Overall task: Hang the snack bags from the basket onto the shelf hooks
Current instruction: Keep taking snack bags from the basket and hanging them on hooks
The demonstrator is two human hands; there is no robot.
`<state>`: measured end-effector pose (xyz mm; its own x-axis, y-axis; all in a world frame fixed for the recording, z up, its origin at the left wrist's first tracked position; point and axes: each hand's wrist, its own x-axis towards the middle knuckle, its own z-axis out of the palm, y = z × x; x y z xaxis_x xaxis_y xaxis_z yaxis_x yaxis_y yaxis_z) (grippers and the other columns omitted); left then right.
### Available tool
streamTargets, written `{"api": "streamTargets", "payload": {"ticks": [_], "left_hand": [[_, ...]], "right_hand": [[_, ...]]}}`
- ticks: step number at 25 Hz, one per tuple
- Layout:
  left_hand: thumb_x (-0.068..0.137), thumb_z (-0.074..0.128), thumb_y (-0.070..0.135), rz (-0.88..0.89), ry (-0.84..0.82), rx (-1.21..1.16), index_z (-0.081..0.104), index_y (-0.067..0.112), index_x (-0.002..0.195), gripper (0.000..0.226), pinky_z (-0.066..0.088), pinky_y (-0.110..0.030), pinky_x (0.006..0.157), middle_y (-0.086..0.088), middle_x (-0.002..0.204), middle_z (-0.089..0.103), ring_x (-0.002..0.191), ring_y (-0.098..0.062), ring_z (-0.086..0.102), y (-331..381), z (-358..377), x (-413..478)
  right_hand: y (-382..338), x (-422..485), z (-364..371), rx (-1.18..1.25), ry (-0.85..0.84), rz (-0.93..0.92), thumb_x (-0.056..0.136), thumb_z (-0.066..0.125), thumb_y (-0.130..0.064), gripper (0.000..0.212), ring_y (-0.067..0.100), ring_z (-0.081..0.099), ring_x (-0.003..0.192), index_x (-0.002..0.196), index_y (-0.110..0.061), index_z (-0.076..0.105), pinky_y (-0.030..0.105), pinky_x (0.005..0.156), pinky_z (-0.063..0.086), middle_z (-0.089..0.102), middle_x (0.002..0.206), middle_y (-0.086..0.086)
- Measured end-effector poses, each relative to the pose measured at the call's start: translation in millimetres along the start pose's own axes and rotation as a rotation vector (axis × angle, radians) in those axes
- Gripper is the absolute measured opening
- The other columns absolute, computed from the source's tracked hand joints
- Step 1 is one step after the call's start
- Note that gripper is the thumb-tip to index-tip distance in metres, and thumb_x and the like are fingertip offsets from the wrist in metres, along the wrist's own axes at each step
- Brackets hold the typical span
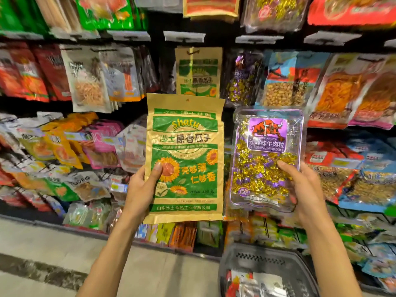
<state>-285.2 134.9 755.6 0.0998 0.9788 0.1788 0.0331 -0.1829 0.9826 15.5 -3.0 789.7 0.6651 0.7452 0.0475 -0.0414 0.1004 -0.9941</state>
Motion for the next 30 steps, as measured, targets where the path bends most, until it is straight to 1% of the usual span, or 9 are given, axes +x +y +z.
{"api": "streamTargets", "payload": {"ticks": [2, 7, 10, 13, 17, 20, 22, 26, 30], "left_hand": [[0.092, 0.055, 0.041, 0.018, -0.029, -0.009, 0.069, 0.021, 0.099, 0.024, 0.050, -0.015, 0.074, 0.016, 0.088, 0.075, 0.086, 0.004, 0.067, 7.4, 11.0, 39.7], [0.097, 0.054, 0.030, 0.069, -0.066, -0.077, 0.067, 0.019, 0.104, 0.019, 0.049, -0.010, 0.074, 0.015, 0.092, 0.073, 0.087, 0.005, 0.067, 20.2, 38.6, 109.6], [0.096, 0.054, 0.033, 0.069, -0.069, -0.111, 0.067, 0.023, 0.100, 0.017, 0.049, -0.010, 0.074, 0.017, 0.090, 0.074, 0.088, 0.005, 0.067, 27.2, 47.1, 133.9], [0.090, 0.055, 0.044, 0.057, -0.084, -0.149, 0.069, 0.021, 0.106, 0.032, 0.049, -0.022, 0.090, 0.011, 0.103, 0.074, 0.103, -0.004, 0.066, 33.8, 47.9, 152.2], [0.088, 0.056, 0.047, 0.012, -0.089, -0.186, 0.071, 0.018, 0.104, 0.036, 0.050, -0.038, 0.095, 0.005, 0.104, 0.075, 0.105, -0.014, 0.068, 37.1, 41.7, 165.7], [0.088, 0.057, 0.050, -0.034, -0.092, -0.180, 0.072, 0.016, 0.105, 0.041, 0.047, -0.048, 0.103, -0.001, 0.106, 0.075, 0.108, -0.021, 0.067, 35.4, 37.4, 169.6], [0.089, 0.056, 0.050, -0.045, -0.091, -0.160, 0.070, 0.015, 0.110, 0.044, 0.044, -0.045, 0.106, 0.003, 0.108, 0.074, 0.108, -0.014, 0.067, 34.8, 34.6, 171.5], [0.087, 0.056, 0.054, -0.059, -0.106, -0.160, 0.070, 0.015, 0.111, 0.048, 0.045, -0.043, 0.105, 0.004, 0.107, 0.075, 0.108, -0.013, 0.067, 36.1, 32.3, 171.2], [0.090, 0.055, 0.051, -0.053, -0.126, -0.151, 0.071, 0.012, 0.109, 0.046, 0.047, -0.039, 0.099, 0.002, 0.105, 0.075, 0.105, -0.014, 0.067, 35.3, 36.1, 166.6]], "right_hand": [[-3.2, 29.9, 9.6, 0.020, 0.022, -0.030, 0.089, 0.069, -0.030, 0.023, -0.005, 0.058, 0.058, 0.110, -0.025, 0.065, 0.010, 0.039, 0.038, 0.070, 0.091, -0.010], [-9.7, 83.7, 27.5, 0.026, 0.033, -0.090, 0.086, 0.071, -0.032, 0.060, -0.005, 0.068, 0.084, 0.140, -0.016, 0.050, 0.020, 0.069, 0.046, 0.070, 0.118, -0.004], [-16.4, 97.4, 36.7, -0.010, 0.031, -0.118, 0.088, 0.069, -0.027, 0.038, -0.003, 0.067, 0.075, 0.125, -0.021, 0.061, 0.018, 0.063, 0.049, 0.074, 0.107, -0.004], [-22.4, 105.4, 42.9, -0.008, 0.035, -0.144, 0.090, 0.066, -0.021, 0.019, -0.004, 0.063, 0.061, 0.109, -0.026, 0.067, 0.011, 0.050, 0.047, 0.075, 0.090, -0.010], [-28.8, 113.3, 49.5, 0.050, 0.028, -0.162, 0.087, 0.068, -0.022, 0.024, 0.005, 0.068, 0.072, 0.110, -0.021, 0.068, 0.016, 0.053, 0.052, 0.075, 0.097, -0.004], [-28.0, 117.4, 51.7, 0.017, 0.019, -0.170, 0.066, 0.075, -0.047, 0.051, 0.018, 0.062, 0.082, 0.112, -0.024, 0.069, 0.030, 0.066, 0.051, 0.073, 0.104, -0.001], [-28.0, 119.7, 51.3, 0.023, 0.021, -0.170, 0.064, 0.074, -0.051, 0.054, 0.021, 0.061, 0.085, 0.112, -0.027, 0.069, 0.035, 0.073, 0.049, 0.072, 0.107, 0.000], [-28.7, 123.6, 49.8, 0.022, 0.035, -0.194, 0.086, 0.068, -0.027, 0.026, 0.009, 0.063, 0.083, 0.112, -0.023, 0.069, 0.015, 0.058, 0.052, 0.073, 0.101, -0.007], [-27.9, 122.7, 46.9, 0.021, 0.038, -0.184, 0.089, 0.066, -0.022, 0.022, 0.010, 0.063, 0.084, 0.110, -0.026, 0.069, 0.015, 0.057, 0.052, 0.073, 0.103, -0.006]]}}
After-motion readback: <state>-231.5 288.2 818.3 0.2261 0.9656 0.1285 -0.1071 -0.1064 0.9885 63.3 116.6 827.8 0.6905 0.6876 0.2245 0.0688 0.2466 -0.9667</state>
